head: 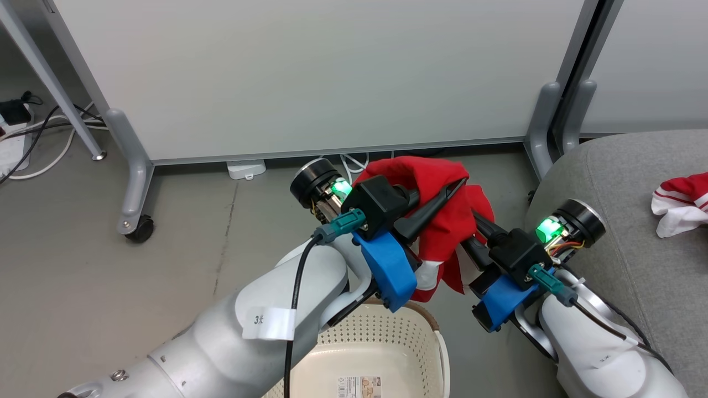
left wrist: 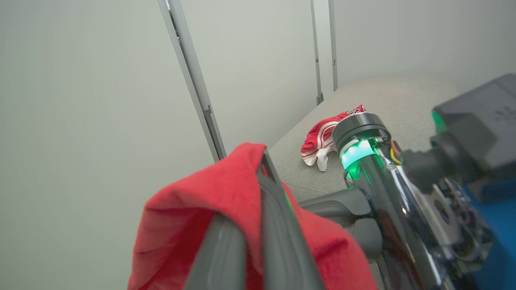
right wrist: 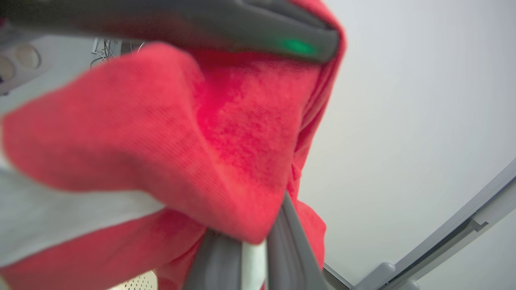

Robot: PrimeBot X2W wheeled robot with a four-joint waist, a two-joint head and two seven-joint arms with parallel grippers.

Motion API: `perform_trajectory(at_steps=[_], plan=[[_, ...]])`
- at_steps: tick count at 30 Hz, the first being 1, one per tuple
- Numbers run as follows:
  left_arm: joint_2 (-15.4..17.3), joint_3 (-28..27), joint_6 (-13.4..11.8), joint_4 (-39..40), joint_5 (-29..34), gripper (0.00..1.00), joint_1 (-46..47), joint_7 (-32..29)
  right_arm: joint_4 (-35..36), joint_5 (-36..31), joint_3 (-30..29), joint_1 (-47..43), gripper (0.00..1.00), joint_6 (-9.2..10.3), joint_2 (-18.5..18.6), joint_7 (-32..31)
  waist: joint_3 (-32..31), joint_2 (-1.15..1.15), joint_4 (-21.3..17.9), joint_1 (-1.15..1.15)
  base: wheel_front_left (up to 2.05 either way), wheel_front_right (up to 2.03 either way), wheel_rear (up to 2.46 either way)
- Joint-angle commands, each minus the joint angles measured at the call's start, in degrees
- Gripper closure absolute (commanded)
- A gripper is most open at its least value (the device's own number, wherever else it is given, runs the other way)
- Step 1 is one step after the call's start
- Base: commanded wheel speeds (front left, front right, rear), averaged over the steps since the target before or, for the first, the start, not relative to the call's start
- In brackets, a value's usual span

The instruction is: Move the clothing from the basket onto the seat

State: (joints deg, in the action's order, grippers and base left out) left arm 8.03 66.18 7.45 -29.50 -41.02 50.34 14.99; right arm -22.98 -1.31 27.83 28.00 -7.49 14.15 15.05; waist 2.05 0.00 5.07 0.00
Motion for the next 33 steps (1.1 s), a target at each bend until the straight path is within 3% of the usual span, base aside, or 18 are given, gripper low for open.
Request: perform_trajectory(at_steps=[1, 20, 21, 22, 33], plan=[[0.1, 0.1, 0.0, 0.0, -0.2, 1.0, 0.5, 0.3, -0.2, 0.3, 0.1, 0.6, 1.0, -0.01, 0.1, 0.2, 0.0, 0.0, 0.0, 0.0, 0.0, 0.0, 0.0], [0.3, -0.2, 0.0, -0.2, 0.1, 1.0, 0.7, 0.3, 0.1, 0.6, -0.1, 0.5, 1.0, -0.01, -0.1, 0.2, 0.4, 0.0, 0.0, 0.0, 0.0, 0.0, 0.0], [0.2, -0.9, 0.0, -0.3, 0.3, 0.73, 0.6, 0.3, 0.1, 0.6, -0.1, 0.5, 1.0, -0.01, 0.0, 0.2, 0.4, 0.0, 0.0, 0.0, 0.0, 0.0, 0.0], [0.1, -0.8, 0.0, -0.8, 0.4, 0.0, 0.4, 0.3, 0.1, 0.6, -0.2, 0.5, 1.0, -0.01, -0.1, 0.2, 0.5, 0.0, 0.0, 0.0, 0.0, 0.0, 0.0], [-0.4, -1.8, 0.0, -1.7, 1.8, 0.0, 0.2, 0.3, 0.3, 0.5, -1.1, 0.8, 1.0, -0.01, -0.1, 0.2, 1.1, 0.0, -0.2, 0.0, 0.0, 0.0, 0.0]])
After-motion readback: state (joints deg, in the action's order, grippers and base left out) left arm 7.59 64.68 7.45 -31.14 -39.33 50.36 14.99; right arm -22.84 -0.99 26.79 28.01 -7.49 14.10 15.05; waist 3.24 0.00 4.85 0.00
